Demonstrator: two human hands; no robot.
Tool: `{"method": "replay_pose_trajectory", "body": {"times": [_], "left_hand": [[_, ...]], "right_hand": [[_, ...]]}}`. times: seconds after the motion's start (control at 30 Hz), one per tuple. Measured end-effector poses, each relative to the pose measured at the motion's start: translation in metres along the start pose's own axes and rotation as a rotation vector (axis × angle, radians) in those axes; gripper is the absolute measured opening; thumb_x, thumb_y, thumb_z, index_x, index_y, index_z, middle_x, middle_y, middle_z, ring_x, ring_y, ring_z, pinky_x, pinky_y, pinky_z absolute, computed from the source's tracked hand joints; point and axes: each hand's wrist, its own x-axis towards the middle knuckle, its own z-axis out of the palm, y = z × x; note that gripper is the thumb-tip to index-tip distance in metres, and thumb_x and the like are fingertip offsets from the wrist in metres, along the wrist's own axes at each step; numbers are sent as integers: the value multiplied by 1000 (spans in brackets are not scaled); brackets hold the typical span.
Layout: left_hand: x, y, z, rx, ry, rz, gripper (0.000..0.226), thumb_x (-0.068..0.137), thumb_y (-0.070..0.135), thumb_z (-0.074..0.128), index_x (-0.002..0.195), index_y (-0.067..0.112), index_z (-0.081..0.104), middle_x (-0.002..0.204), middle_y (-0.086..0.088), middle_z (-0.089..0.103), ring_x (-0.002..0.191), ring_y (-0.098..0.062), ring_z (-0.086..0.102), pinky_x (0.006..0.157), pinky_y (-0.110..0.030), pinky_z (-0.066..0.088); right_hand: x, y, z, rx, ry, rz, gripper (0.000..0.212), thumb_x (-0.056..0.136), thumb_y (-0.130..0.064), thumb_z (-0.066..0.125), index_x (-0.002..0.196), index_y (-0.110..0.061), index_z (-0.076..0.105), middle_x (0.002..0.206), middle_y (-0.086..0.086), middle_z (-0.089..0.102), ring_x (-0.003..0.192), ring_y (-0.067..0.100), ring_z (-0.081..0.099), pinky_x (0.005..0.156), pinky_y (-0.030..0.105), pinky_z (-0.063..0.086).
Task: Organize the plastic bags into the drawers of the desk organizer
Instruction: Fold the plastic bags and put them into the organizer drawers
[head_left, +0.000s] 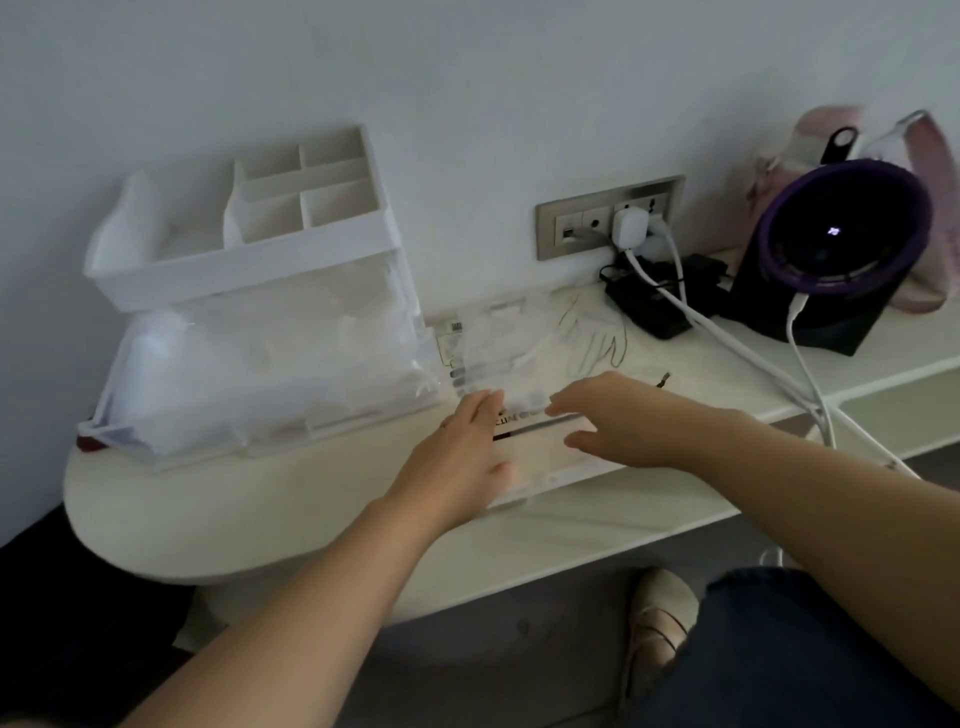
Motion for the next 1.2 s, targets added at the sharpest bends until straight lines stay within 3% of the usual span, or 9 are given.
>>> {"method": "replay_pose_trajectory", "body": {"times": [0.17,0.3,0.43,0.57,0.67,0.93,1.0,1.07,1.2], "left_hand": [[6,-1,-5,-109,-21,-80,97,82,46,61,149,30,-8,157,13,-5,136,-19,32,94,-28,40],[10,0,-8,-112,-28,-63,103,79,50,63,146,34,-12,153,17,-7,132,-20,38,88,-26,39],[15,-5,-5,-103,-35,-105,110,80,44,65,147,25,-21,155,11,-23,141,-19,26,92,-22,32],[10,-4,-4,-101,14,-82,111,83,43,65,145,25,-25,152,13,-29,142,-15,21,93,-19,30],[6,-1,-4,-77,50,-61,109,84,41,64,145,24,-24,153,11,-29,144,-15,16,99,-24,33],[3,1,-6,-24,61,-48,102,87,43,59,146,26,-23,154,10,-27,143,-16,21,99,-29,39],[2,-1,-6,-30,60,-41,99,86,45,57,147,29,-19,155,11,-24,136,-16,34,92,-28,40],[2,-2,-7,-32,65,-35,94,85,47,57,148,32,-11,156,14,-19,130,-16,41,88,-27,40],[2,-2,-8,-83,74,-45,81,86,47,57,149,31,9,155,19,-8,135,-17,34,101,-32,39]], "right_hand": [[26,-4,5,-125,-34,-41,80,87,-45,61,150,-22,19,158,2,13,144,21,17,113,37,24],[47,-5,10,-95,-70,10,96,79,-65,57,151,-22,11,157,4,19,143,26,17,114,47,24],[52,-11,10,-189,-95,21,66,88,-56,51,139,-17,38,139,6,43,126,26,42,102,44,39],[40,-15,12,-321,-5,33,27,93,-23,55,120,-16,58,115,5,59,101,24,60,82,34,51],[27,-17,16,-392,51,46,23,88,1,50,101,-13,64,99,5,63,74,21,58,60,28,44],[7,-7,-11,-60,175,125,20,94,-21,50,98,-15,69,95,1,67,88,19,63,76,31,54],[3,-4,-17,75,212,110,11,88,-25,60,84,-19,67,83,-7,64,81,13,60,67,24,50],[1,0,-21,229,196,124,19,81,-30,69,69,-18,61,69,-11,59,67,9,56,57,19,42],[1,10,-28,581,208,173,30,79,-42,70,66,-17,62,58,-13,64,51,0,55,54,15,43]]}}
